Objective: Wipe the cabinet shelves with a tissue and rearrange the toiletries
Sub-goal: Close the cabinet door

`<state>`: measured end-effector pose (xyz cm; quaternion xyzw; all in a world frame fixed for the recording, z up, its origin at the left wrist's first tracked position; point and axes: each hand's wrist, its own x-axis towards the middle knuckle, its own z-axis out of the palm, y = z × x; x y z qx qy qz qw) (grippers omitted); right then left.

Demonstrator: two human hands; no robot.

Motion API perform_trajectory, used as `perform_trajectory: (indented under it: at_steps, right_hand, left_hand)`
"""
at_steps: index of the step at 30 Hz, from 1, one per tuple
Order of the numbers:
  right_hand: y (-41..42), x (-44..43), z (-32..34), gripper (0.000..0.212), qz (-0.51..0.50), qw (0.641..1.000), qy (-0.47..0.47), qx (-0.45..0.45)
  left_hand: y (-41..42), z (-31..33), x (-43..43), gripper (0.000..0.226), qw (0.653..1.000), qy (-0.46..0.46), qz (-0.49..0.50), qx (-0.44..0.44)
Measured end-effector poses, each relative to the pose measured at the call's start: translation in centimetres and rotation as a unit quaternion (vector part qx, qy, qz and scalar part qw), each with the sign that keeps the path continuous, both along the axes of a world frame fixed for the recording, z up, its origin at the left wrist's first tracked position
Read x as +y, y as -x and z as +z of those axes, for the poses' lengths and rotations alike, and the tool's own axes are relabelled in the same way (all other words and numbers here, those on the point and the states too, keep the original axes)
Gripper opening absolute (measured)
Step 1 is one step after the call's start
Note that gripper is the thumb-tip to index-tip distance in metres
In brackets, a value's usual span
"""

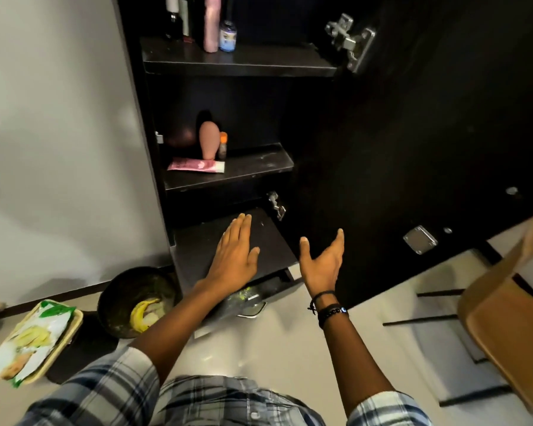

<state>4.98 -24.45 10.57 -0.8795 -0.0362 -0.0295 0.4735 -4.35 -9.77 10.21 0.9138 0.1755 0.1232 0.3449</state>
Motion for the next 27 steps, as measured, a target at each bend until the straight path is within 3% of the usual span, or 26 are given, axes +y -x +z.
perform_trajectory:
  at_steps: [5,9,13,21,27]
  right_hand:
    - [-0.1,-6.0,0.3,0.078,-0.167,0.983,-0.048,0.065]
    - [-0.4,-9.0,1.2,0.073,-0.308,0.944,-0.117,0.011]
    - [-0.6,-10.2,1.7,0.071,-0.259,0.953,-0.159,-0.011]
    - [1.5,-9.4,1.7,0.049,-0.249,0.961,-0.121,-0.019]
    - [5.7,-7.1,0.0,0.030,-0.227,0.958,-0.113,-0.133]
  left_hand:
    - [0.1,0.6,-4.6,0.068,0.999,0.014,-0.039,-0.007]
    - [1.2,0.9,-7.1,0.066,0.998,0.015,-0.054,-0.006]
    - [2.5,1.1,-7.5,0.064,0.999,0.019,-0.046,0.001]
    - [3.2,2.3,-7.2,0.059,0.998,0.034,-0.044,-0.020]
    - [3.5,2.8,-4.6,0.053,0.997,0.032,-0.050,-0.052]
